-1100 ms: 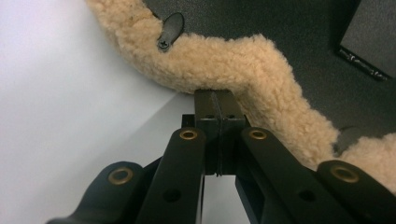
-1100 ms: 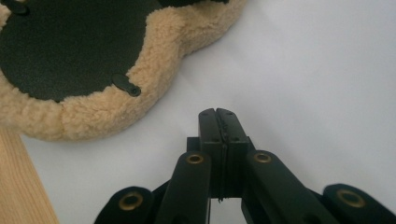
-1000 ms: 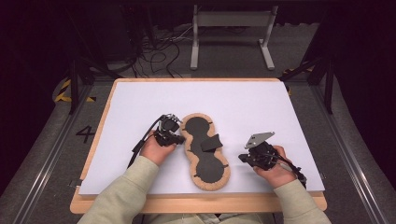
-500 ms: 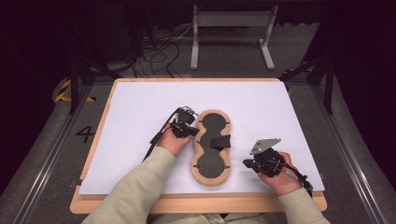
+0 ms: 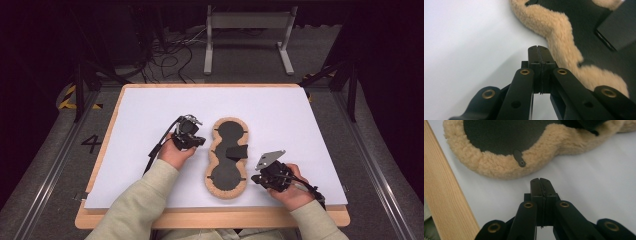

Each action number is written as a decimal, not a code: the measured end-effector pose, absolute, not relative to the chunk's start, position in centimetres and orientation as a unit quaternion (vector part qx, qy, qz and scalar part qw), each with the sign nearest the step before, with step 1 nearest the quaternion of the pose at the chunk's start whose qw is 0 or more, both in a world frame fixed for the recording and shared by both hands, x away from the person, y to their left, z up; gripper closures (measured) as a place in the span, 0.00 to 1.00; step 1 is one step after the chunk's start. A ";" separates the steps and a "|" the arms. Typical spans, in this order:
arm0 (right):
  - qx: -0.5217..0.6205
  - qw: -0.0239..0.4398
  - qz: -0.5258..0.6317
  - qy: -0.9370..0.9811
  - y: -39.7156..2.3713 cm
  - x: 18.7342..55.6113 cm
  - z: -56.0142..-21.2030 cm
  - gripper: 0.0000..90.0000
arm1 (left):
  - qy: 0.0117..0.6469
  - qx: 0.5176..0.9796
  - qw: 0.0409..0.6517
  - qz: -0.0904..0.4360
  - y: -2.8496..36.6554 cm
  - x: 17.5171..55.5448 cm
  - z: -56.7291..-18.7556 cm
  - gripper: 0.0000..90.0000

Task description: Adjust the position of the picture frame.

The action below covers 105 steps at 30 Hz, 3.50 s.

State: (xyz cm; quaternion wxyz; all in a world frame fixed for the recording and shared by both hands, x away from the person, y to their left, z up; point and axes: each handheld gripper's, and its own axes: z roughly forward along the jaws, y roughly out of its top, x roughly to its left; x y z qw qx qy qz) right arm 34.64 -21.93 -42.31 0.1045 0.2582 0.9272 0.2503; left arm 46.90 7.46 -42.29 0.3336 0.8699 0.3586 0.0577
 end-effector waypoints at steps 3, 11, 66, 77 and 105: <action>0.240 0.096 0.245 0.935 -21.0 34.8 -42.8 1.00 | 0.363 0.865 0.341 0.057 8.5 46.4 -42.2 1.00; 0.193 0.089 0.236 0.948 -18.5 35.1 -42.8 1.00 | 0.371 0.859 0.344 0.073 10.8 44.4 -41.6 1.00; 0.240 0.121 0.293 0.918 -11.9 48.3 -35.1 1.00 | 0.443 0.776 0.429 0.136 20.7 38.4 -42.0 0.82; 0.305 0.131 0.276 0.902 -13.0 54.5 -36.9 1.00 | 0.465 0.766 0.423 0.135 22.8 36.9 -42.9 0.78; 0.352 0.116 0.176 0.912 -13.6 57.3 -41.8 1.00 | 0.464 0.769 0.420 0.131 22.9 36.0 -43.3 0.77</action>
